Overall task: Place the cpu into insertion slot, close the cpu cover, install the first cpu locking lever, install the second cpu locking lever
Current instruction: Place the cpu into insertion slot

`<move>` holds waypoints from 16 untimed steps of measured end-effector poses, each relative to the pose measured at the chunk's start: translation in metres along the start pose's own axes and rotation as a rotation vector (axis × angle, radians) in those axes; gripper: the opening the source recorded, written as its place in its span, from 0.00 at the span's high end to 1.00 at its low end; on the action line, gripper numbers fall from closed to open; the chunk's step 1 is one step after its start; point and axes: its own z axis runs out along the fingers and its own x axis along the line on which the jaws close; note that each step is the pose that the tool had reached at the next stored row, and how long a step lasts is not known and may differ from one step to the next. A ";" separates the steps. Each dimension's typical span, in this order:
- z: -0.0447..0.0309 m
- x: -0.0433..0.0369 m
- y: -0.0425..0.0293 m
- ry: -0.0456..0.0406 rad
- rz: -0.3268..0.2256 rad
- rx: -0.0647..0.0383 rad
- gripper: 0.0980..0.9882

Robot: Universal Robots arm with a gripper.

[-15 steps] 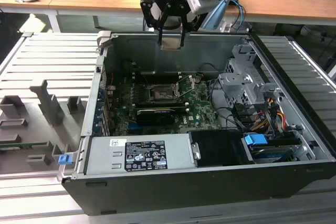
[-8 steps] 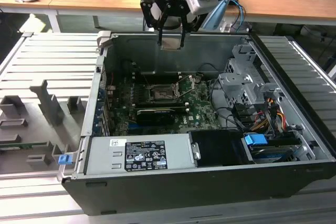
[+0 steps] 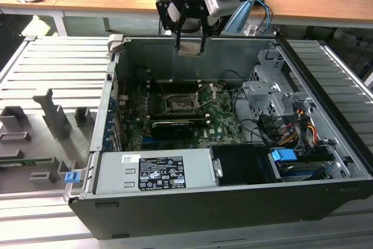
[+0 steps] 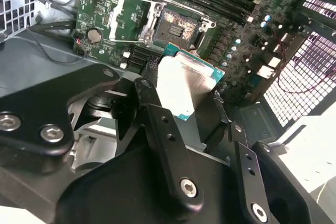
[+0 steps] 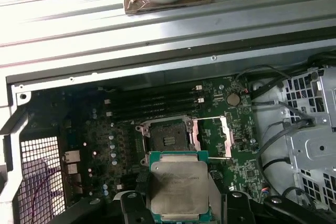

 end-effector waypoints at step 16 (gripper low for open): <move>0.0001 0.0000 0.0000 -0.0062 0.070 -0.001 0.52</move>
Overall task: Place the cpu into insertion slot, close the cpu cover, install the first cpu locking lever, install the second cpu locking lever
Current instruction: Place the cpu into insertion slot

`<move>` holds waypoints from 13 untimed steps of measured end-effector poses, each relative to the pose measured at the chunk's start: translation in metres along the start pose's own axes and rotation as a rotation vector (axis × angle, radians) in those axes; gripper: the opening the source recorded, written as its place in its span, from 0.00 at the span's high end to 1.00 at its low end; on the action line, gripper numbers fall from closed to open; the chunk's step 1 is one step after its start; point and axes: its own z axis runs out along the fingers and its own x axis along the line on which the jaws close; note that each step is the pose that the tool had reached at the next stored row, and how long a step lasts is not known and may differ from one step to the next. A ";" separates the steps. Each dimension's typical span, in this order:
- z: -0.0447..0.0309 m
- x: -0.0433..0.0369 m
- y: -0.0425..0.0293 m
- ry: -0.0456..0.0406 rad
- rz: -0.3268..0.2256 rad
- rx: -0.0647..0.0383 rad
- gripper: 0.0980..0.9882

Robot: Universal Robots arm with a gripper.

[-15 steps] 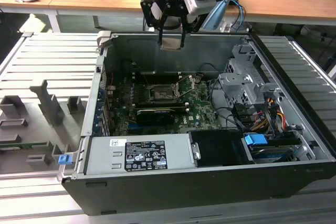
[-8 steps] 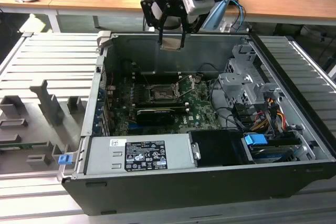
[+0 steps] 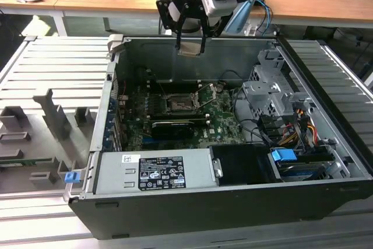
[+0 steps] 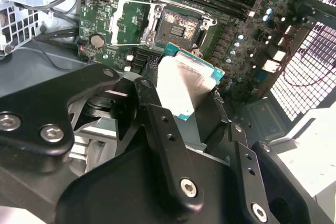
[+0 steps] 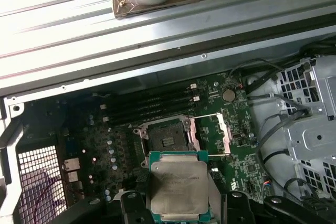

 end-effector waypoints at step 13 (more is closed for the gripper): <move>0.0001 0.0000 0.0000 -0.0050 0.056 -0.001 0.52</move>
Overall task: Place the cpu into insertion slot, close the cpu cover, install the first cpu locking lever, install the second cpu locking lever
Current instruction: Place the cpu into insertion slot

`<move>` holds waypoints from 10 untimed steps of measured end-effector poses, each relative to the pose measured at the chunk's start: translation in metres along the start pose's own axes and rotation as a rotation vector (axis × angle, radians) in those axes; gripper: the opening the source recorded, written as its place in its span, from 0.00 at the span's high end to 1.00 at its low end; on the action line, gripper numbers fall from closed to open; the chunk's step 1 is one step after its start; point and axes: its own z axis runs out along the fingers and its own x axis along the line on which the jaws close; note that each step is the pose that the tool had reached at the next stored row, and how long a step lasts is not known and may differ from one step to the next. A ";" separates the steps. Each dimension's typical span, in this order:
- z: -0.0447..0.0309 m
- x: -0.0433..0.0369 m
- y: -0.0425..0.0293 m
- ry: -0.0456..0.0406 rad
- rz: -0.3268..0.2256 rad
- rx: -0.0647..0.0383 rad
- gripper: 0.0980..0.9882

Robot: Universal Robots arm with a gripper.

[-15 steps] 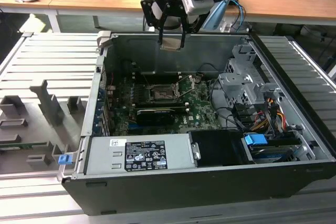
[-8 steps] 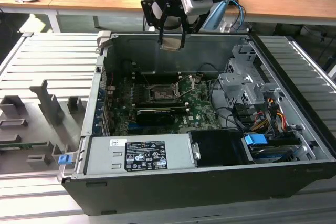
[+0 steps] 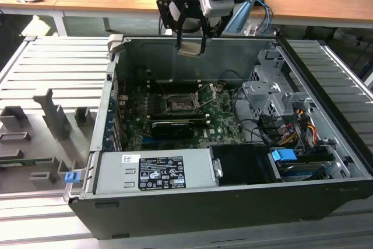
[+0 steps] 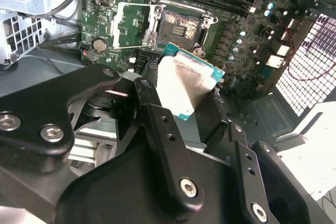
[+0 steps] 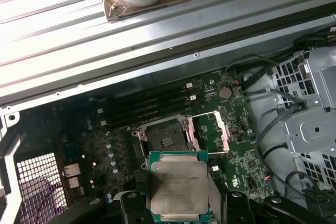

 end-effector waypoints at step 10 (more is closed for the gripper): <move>0.0000 0.0000 0.0000 -0.0029 0.032 -0.001 0.52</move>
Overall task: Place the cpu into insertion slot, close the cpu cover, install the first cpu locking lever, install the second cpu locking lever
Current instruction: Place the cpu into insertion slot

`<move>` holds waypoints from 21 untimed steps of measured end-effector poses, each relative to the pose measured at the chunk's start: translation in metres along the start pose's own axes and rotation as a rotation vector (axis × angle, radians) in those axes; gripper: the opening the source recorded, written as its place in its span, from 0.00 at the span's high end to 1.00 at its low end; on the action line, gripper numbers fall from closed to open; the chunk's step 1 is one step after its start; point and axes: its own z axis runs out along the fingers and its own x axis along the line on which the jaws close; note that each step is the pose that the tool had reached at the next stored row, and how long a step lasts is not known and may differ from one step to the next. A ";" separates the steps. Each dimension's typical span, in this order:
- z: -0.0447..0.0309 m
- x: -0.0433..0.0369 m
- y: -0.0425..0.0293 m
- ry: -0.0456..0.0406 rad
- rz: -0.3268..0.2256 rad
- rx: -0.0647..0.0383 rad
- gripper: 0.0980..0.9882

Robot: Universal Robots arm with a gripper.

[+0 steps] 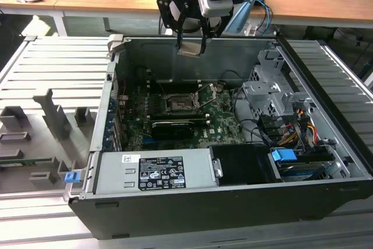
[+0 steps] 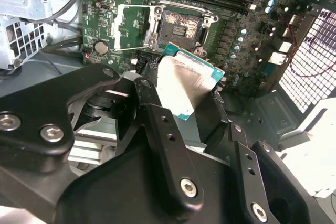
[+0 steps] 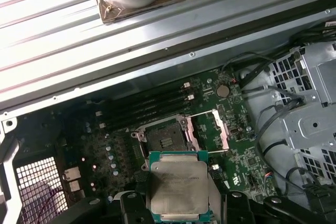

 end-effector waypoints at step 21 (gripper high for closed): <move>0.0000 0.0000 0.0000 -0.0057 0.065 -0.001 0.52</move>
